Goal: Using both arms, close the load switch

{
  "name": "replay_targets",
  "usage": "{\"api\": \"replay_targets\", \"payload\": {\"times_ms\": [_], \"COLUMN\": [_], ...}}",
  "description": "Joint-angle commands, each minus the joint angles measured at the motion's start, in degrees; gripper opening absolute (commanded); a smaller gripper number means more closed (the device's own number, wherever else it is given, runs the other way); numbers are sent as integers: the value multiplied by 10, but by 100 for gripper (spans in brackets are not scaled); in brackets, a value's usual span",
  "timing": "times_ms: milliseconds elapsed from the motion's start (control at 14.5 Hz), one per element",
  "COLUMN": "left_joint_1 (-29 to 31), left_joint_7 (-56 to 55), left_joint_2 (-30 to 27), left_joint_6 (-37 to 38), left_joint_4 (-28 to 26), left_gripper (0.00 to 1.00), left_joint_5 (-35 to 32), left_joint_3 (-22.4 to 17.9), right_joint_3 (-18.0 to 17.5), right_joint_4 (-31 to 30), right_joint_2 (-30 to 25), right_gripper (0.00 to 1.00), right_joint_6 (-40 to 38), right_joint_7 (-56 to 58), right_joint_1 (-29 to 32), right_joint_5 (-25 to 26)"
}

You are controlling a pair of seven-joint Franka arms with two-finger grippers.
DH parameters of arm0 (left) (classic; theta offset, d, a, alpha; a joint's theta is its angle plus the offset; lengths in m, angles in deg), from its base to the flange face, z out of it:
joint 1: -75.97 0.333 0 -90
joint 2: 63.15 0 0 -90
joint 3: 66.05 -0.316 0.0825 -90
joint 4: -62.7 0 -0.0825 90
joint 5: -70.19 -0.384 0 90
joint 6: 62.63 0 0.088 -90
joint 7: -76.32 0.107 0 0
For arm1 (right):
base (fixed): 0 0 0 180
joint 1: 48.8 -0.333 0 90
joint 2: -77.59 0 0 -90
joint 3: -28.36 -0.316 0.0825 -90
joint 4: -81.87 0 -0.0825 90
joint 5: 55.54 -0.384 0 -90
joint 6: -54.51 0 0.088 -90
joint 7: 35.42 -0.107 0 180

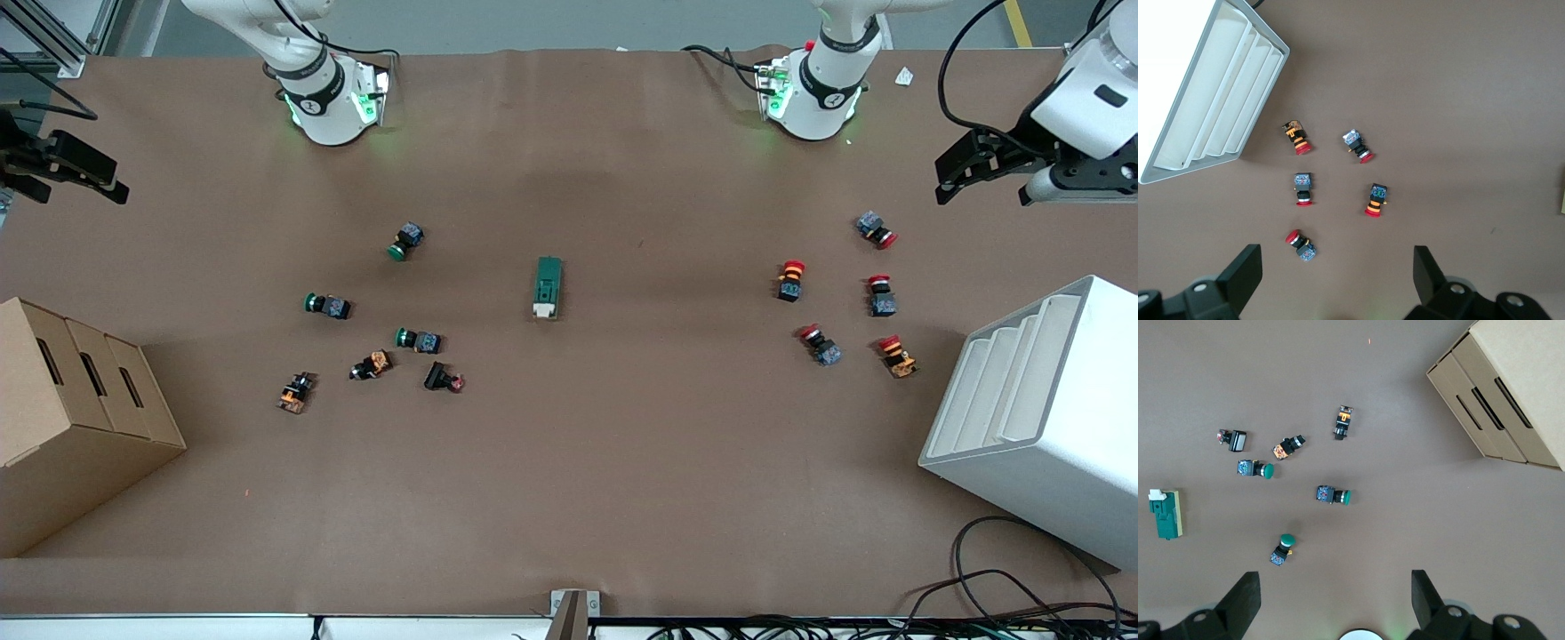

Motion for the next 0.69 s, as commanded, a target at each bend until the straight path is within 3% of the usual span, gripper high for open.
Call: {"api": "replay_targets", "payload": {"times_ms": [0,621], "left_joint_1": [7,7], "left_joint_7": [26,50], "left_joint_2": [-9,5], "left_joint_6": [7,14], "left_joint_4": [2,18], "left_gripper": [100,100], "left_joint_5": [12,2], "left_joint_3": [-7,-13], "right_joint_3": [2,0], "right_joint_4": [8,7], "right_joint_2": [2,1], "right_gripper": [100,100], "right_joint_6": [-7,-9], "right_joint_7": [35,35], "right_joint_1": [3,3], "right_joint_5": [-5,-4]}}
